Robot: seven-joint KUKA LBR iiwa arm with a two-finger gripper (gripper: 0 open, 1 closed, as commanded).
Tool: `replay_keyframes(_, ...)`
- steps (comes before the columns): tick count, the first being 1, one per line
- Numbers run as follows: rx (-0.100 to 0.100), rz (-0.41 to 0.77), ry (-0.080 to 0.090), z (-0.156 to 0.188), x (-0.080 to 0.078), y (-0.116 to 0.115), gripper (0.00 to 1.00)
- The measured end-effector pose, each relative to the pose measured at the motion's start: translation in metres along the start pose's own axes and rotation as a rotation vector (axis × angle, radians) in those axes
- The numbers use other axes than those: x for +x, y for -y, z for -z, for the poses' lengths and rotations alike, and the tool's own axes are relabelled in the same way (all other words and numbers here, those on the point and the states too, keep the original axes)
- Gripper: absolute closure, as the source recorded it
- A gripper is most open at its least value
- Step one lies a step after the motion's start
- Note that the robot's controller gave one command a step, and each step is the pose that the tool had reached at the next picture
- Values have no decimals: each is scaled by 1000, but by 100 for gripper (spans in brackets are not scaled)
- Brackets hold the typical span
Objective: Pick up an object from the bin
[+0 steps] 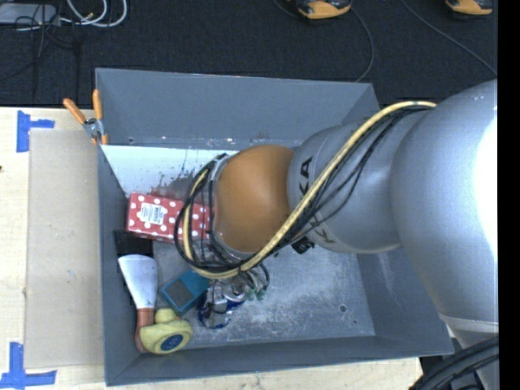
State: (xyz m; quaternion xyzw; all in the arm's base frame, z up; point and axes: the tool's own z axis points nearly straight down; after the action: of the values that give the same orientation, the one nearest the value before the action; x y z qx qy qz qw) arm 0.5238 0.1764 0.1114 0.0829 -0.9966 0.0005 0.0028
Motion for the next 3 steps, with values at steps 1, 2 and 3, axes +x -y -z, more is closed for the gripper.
replay_keyframes(1, -1, 152, 0, 39, -10, -46, 100)
replay_keyframes(2, -1, 150, 0, 39, -10, -46, 100)
replay_keyframes(3, -3, 237, 5, 11, -43, -16, 100)
